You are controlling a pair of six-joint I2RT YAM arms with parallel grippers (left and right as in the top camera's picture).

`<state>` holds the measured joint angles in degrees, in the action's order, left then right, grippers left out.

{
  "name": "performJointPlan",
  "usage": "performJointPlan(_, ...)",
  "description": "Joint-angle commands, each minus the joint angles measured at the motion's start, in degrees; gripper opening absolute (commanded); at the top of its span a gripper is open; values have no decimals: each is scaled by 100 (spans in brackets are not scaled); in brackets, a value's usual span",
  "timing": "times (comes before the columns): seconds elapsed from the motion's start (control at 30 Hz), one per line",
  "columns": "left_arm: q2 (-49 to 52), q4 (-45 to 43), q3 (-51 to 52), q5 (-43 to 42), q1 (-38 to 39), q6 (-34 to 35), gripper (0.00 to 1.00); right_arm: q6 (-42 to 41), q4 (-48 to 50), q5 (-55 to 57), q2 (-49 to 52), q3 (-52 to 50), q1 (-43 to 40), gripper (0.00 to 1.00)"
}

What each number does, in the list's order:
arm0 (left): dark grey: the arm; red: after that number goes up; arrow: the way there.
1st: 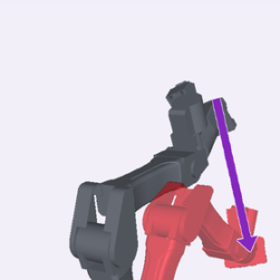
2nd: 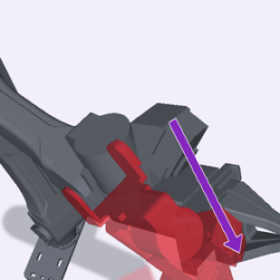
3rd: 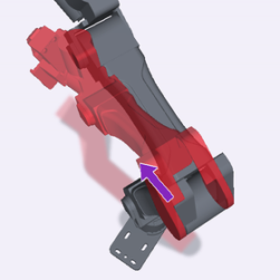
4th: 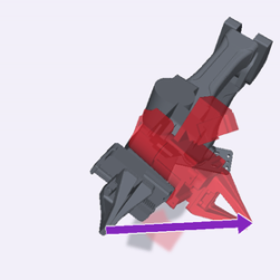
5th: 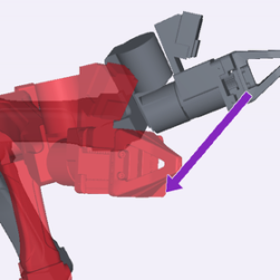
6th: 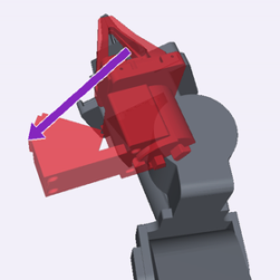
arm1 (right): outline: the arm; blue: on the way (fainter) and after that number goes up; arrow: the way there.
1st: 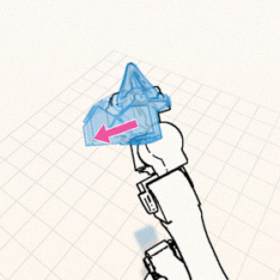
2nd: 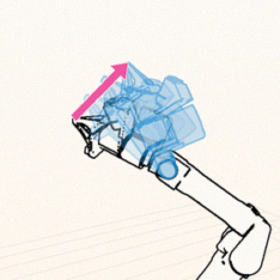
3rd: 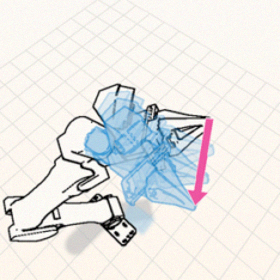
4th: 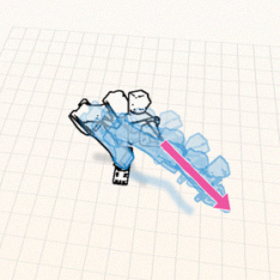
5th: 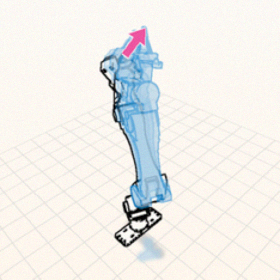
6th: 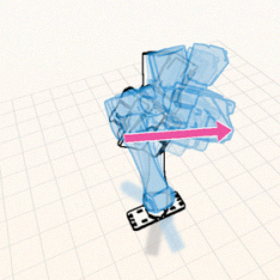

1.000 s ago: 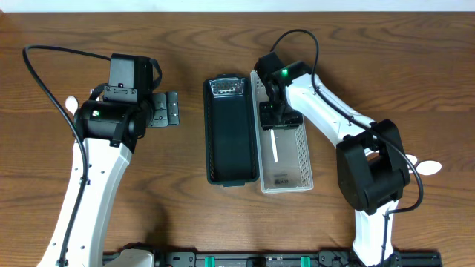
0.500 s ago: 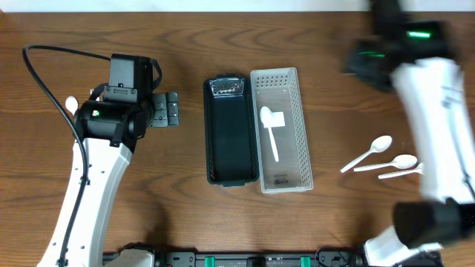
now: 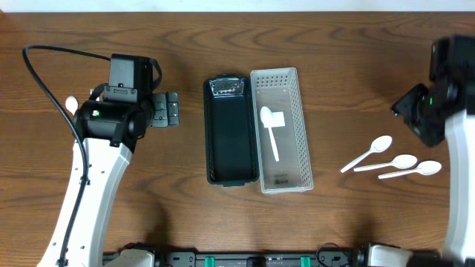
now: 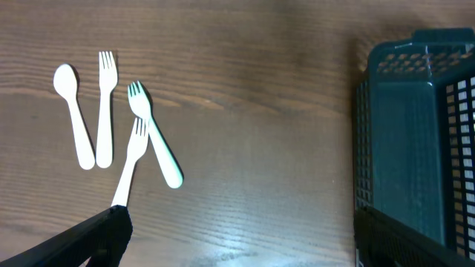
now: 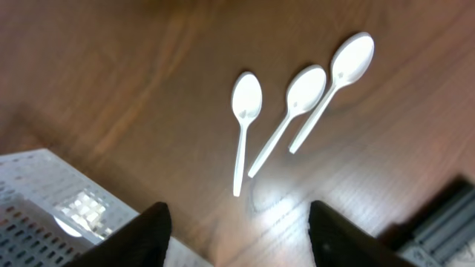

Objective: Pack container
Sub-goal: 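Grasp a second white spoon with the right gripper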

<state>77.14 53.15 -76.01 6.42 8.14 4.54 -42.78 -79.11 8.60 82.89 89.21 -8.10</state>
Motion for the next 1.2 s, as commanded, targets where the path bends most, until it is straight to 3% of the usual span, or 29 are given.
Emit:
performJointPlan(0.0, 0, 17, -98, 9, -20, 68, 98, 151, 592, -4, -380, -938, 13, 67)
performJointPlan(0.2, 0, 37, -98, 9, -20, 70, 98, 149, 2317, -334, -31, -2413, 11, 72)
performJointPlan(0.4, 0, 122, -98, 7, -20, 70, 98, 138, 3161, -675, 999, -2643, -22, 76)
performJointPlan(0.6, 0, 188, -94, 9, -20, 70, 98, 107, 3501, -824, 1775, -2643, -20, 76)
performJointPlan(1.17, 0, 208, -94, 9, -20, 70, 98, 129, 3615, -802, 2699, -2645, -20, 76)
